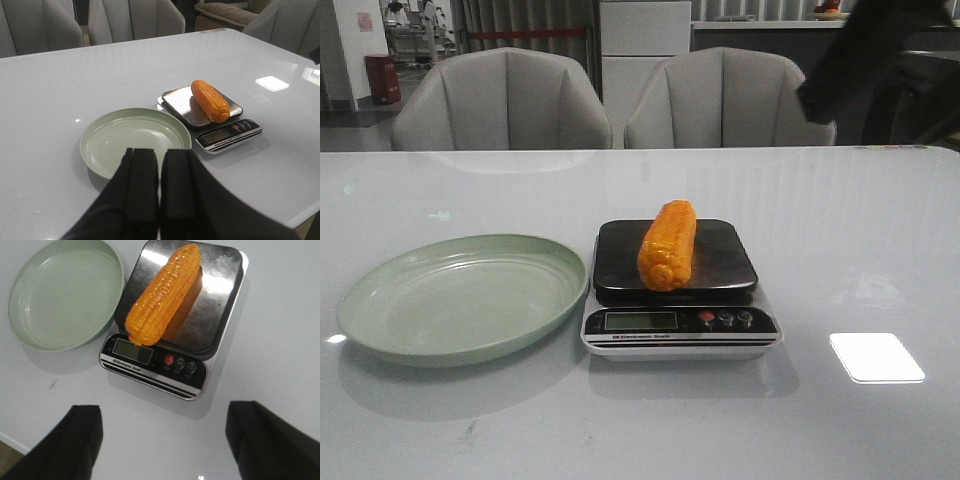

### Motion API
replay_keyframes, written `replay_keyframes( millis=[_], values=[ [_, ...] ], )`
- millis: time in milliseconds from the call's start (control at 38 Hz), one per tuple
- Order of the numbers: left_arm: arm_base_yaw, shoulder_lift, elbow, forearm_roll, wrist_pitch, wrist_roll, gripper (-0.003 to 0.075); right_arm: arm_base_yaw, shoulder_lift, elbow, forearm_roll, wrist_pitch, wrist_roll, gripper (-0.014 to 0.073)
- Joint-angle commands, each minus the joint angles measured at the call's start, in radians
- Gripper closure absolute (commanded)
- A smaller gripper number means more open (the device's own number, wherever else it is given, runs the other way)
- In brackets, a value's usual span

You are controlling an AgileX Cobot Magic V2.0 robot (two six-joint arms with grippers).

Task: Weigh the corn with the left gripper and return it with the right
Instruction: 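Lower the right gripper over the corn on the scale and close it, then carry the corn with the right gripper back over the green plate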

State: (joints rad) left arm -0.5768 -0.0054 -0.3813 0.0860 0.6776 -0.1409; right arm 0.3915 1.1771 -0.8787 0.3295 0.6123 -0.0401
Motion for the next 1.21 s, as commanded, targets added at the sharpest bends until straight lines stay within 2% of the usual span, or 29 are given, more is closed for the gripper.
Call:
replay_keyframes(
  millis=[0, 211, 342, 447, 605, 711, 868, 1079, 1184],
  values=[
    [0.0, 0.012, -0.026, 0.003, -0.08, -0.002, 0.0607, 0.017, 0.072, -0.115, 0.03, -0.029, -0.003, -0.0014],
    [0.0, 0.012, -0.026, 0.003, -0.08, -0.002, 0.0607, 0.049, 0.267, -0.302, 0.055, -0.025, 0.076, -0.0013],
    [0.0, 0.012, -0.026, 0.003, -0.08, -0.002, 0.0607, 0.097, 0.374, -0.422, 0.016, 0.012, 0.15, -0.0013],
    [0.0, 0.012, -0.026, 0.003, -0.08, -0.002, 0.0607, 0.134, 0.451, -0.503, -0.089, 0.055, 0.268, -0.0013],
    [0.0, 0.012, -0.026, 0.003, -0.08, -0.002, 0.0607, 0.163, 0.551, -0.598, -0.351, 0.148, 0.572, -0.0013],
    [0.0, 0.012, -0.026, 0.003, -0.08, -0.002, 0.0607, 0.17, 0.599, -0.626, -0.38, 0.164, 0.681, -0.0013],
    [0.0, 0.012, -0.026, 0.003, -0.08, -0.002, 0.0607, 0.18, 0.662, -0.659, -0.38, 0.194, 0.728, -0.0013],
    [0.0, 0.012, -0.026, 0.003, -0.08, -0.002, 0.0607, 0.207, 0.746, -0.723, -0.38, 0.262, 0.728, -0.001],
    [0.0, 0.012, -0.026, 0.003, -0.08, -0.002, 0.0607, 0.215, 0.774, -0.731, -0.38, 0.281, 0.728, 0.005]
  ],
)
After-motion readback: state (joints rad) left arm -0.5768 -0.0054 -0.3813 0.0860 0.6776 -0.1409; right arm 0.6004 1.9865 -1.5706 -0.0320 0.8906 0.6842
